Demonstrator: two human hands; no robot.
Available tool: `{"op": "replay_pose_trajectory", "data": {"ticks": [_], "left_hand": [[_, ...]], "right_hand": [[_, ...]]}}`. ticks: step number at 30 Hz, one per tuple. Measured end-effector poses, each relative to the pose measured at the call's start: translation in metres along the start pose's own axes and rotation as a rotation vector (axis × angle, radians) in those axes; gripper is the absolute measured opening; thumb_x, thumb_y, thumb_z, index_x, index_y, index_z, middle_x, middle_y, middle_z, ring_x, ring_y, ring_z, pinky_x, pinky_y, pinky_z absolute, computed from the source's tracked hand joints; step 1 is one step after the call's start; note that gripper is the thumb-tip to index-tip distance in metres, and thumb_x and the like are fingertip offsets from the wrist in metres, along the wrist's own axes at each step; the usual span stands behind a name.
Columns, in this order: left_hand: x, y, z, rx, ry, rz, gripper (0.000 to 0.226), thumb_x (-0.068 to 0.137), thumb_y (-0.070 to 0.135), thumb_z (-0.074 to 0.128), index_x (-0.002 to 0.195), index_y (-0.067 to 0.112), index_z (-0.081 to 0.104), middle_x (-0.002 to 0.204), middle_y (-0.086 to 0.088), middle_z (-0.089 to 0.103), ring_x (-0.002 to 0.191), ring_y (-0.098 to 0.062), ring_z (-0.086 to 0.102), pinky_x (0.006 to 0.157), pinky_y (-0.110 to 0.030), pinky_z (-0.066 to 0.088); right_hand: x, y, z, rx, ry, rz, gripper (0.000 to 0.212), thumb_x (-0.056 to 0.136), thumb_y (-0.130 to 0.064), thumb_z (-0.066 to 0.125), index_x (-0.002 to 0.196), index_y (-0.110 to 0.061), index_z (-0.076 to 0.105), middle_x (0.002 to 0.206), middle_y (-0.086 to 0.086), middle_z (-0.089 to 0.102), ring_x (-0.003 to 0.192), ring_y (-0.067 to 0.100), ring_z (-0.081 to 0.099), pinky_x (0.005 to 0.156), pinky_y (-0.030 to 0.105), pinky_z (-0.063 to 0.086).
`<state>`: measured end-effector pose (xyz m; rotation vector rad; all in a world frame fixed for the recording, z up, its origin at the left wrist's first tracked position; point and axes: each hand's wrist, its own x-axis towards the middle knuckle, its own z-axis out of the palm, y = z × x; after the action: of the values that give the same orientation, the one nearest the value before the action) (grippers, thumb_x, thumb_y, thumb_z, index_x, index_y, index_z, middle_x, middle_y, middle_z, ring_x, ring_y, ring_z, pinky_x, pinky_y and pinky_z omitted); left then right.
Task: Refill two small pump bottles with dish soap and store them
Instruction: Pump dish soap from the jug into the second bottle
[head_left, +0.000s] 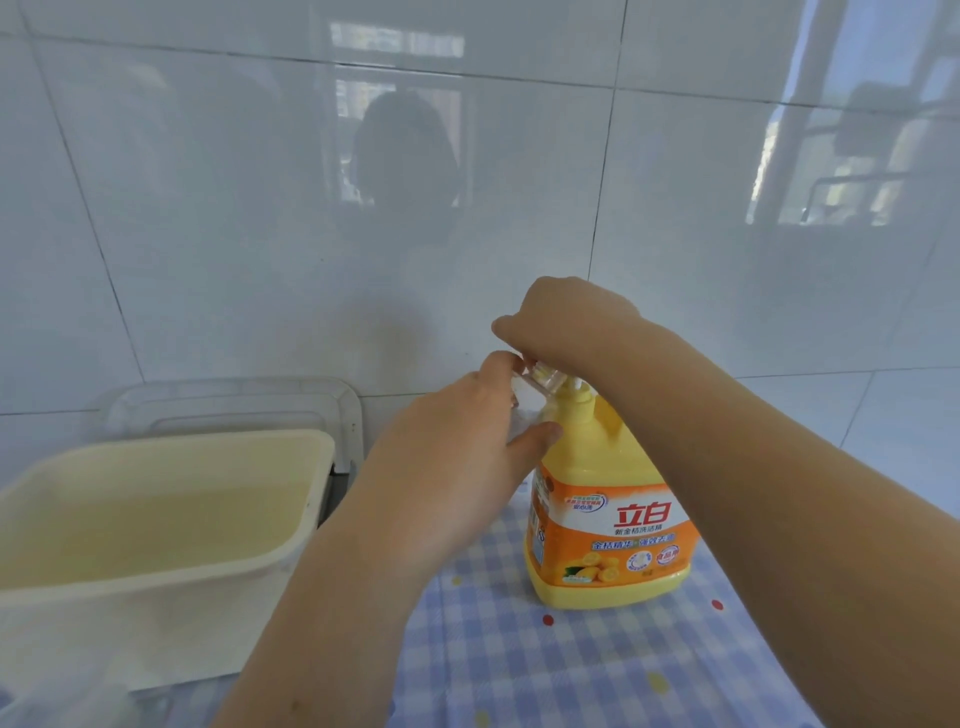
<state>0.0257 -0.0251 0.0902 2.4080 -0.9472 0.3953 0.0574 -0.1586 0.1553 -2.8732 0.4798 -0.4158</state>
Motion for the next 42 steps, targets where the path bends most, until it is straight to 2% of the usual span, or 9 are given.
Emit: {"op": "replay_pose_trajectory", "data": {"ticks": [4, 9, 11, 16, 22, 27, 31, 34, 42], "left_hand": [[0.001, 0.001, 0.001, -0.004, 0.064, 0.012, 0.050, 0.091, 0.057, 0.046, 0.134, 0.035, 0.035, 0.122, 0.013, 0.059, 0.107, -0.014, 0.059, 0.073, -0.027, 0.042], [0.002, 0.000, 0.004, -0.042, 0.065, -0.005, 0.054, 0.090, 0.058, 0.049, 0.137, 0.037, 0.032, 0.126, 0.014, 0.058, 0.112, -0.013, 0.058, 0.083, -0.030, 0.048], [0.002, 0.000, 0.005, -0.047, 0.054, -0.013, 0.052, 0.090, 0.057, 0.048, 0.135, 0.036, 0.033, 0.126, 0.013, 0.059, 0.111, -0.012, 0.058, 0.081, -0.029, 0.046], [0.001, 0.001, 0.003, -0.021, 0.012, -0.018, 0.046, 0.092, 0.056, 0.045, 0.130, 0.033, 0.035, 0.121, 0.012, 0.059, 0.106, -0.013, 0.058, 0.074, -0.027, 0.043], [0.000, 0.001, 0.004, -0.009, -0.022, -0.034, 0.043, 0.093, 0.055, 0.044, 0.126, 0.030, 0.036, 0.118, 0.010, 0.059, 0.103, -0.015, 0.059, 0.072, -0.030, 0.043], [0.001, 0.003, 0.003, -0.028, -0.038, -0.025, 0.041, 0.093, 0.054, 0.044, 0.124, 0.028, 0.036, 0.116, 0.009, 0.059, 0.098, -0.015, 0.060, 0.074, -0.033, 0.048], [0.000, 0.001, 0.002, 0.008, -0.083, -0.020, 0.040, 0.094, 0.055, 0.044, 0.122, 0.027, 0.036, 0.112, 0.008, 0.059, 0.099, -0.016, 0.059, 0.070, -0.032, 0.045], [-0.001, 0.000, 0.003, 0.043, -0.120, -0.015, 0.040, 0.094, 0.055, 0.042, 0.121, 0.027, 0.036, 0.112, 0.008, 0.059, 0.099, -0.016, 0.059, 0.068, -0.031, 0.043], [-0.002, 0.002, 0.002, 0.039, -0.096, -0.008, 0.041, 0.094, 0.056, 0.042, 0.122, 0.028, 0.035, 0.117, 0.009, 0.059, 0.103, -0.017, 0.059, 0.079, -0.037, 0.049]], "right_hand": [[0.000, 0.000, -0.008, -0.040, 0.075, -0.025, 0.023, 0.084, -0.024, 0.048, 0.063, -0.016, 0.054, 0.064, -0.002, 0.054, 0.054, 0.017, 0.049, 0.050, 0.023, 0.032], [0.000, -0.002, -0.005, 0.062, -0.041, 0.024, 0.024, 0.084, -0.025, 0.048, 0.067, -0.015, 0.062, 0.061, -0.002, 0.063, 0.049, 0.017, 0.055, 0.049, 0.022, 0.034], [0.001, -0.004, -0.005, 0.077, -0.089, 0.039, 0.024, 0.084, -0.025, 0.049, 0.070, -0.014, 0.064, 0.064, 0.001, 0.066, 0.049, 0.019, 0.058, 0.049, 0.022, 0.036], [-0.001, -0.006, -0.006, 0.042, -0.098, 0.037, 0.026, 0.087, -0.024, 0.047, 0.071, -0.014, 0.065, 0.057, 0.001, 0.061, 0.048, 0.018, 0.056, 0.049, 0.022, 0.035], [-0.001, -0.005, -0.002, 0.056, -0.130, 0.028, 0.025, 0.088, -0.026, 0.049, 0.074, -0.013, 0.065, 0.067, 0.003, 0.064, 0.055, 0.020, 0.057, 0.053, 0.023, 0.039], [-0.004, -0.004, -0.006, 0.071, -0.153, 0.016, 0.026, 0.091, -0.025, 0.048, 0.078, -0.010, 0.064, 0.063, 0.004, 0.060, 0.051, 0.019, 0.053, 0.049, 0.022, 0.036], [-0.002, -0.002, 0.001, 0.070, -0.173, 0.007, 0.025, 0.092, -0.021, 0.047, 0.068, -0.014, 0.049, 0.059, -0.001, 0.045, 0.049, 0.015, 0.039, 0.048, 0.022, 0.030], [0.000, 0.000, 0.008, 0.090, -0.192, -0.001, 0.022, 0.091, -0.018, 0.046, 0.069, -0.015, 0.047, 0.065, -0.001, 0.045, 0.051, 0.014, 0.034, 0.049, 0.024, 0.028], [0.003, 0.002, 0.010, 0.119, -0.185, 0.010, 0.024, 0.088, -0.015, 0.047, 0.064, -0.016, 0.042, 0.061, -0.001, 0.038, 0.050, 0.014, 0.030, 0.049, 0.024, 0.026]]}}
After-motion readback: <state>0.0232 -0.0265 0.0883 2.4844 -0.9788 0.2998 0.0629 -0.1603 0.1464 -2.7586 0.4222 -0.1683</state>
